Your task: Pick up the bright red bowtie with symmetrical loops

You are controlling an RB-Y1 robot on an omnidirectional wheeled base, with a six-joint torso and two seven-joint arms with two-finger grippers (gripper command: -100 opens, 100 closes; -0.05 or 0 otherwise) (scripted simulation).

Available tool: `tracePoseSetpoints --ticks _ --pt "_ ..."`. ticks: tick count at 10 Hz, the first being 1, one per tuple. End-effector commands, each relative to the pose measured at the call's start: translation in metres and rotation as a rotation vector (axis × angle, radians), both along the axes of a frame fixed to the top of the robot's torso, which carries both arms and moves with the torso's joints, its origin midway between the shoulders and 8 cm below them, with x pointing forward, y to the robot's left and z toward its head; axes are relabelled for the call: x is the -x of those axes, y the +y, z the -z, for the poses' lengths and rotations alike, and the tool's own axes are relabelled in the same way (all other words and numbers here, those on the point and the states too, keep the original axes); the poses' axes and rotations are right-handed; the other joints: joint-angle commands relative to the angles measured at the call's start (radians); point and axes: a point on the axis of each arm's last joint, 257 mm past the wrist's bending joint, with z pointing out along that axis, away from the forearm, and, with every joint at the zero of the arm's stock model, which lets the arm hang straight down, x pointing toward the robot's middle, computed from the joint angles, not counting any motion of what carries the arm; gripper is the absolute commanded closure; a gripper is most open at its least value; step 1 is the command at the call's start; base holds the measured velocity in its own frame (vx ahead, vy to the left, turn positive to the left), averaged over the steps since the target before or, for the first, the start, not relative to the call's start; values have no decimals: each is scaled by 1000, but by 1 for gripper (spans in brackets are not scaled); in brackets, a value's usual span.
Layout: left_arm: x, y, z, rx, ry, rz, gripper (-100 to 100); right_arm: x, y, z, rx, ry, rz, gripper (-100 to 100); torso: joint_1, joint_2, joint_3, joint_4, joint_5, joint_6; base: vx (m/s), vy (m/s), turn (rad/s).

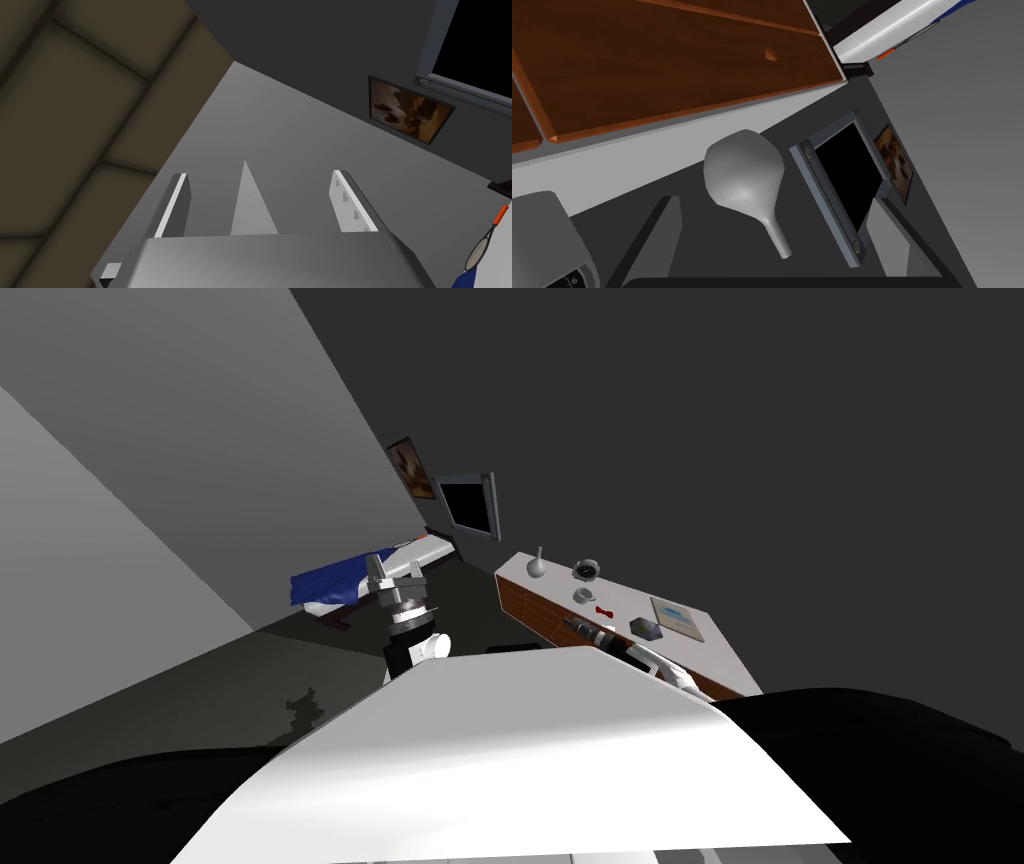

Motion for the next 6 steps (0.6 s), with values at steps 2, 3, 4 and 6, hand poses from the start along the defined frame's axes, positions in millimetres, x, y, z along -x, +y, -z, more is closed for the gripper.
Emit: tracePoseSetpoints --ticks 2,3,4,6 --pt "0 0 0 0 0 0 0 19 -25 19 96 51 -32 -100 0 0 0 0 0 0 11 4 98" --pt "0 0 0 0 0 0 0 34 -47 33 177 92 -62 -100 0 0 0 0 0 0 12 6 144" --pt "0 0 0 0 0 0 0 47 -64 44 244 125 -94 -100 0 0 0 0 0 0 22 4 187" --pt "0 0 0 0 0 0 0 60 -87 49 328 157 -136 -100 0 0 0 0 0 0 20 3 70"
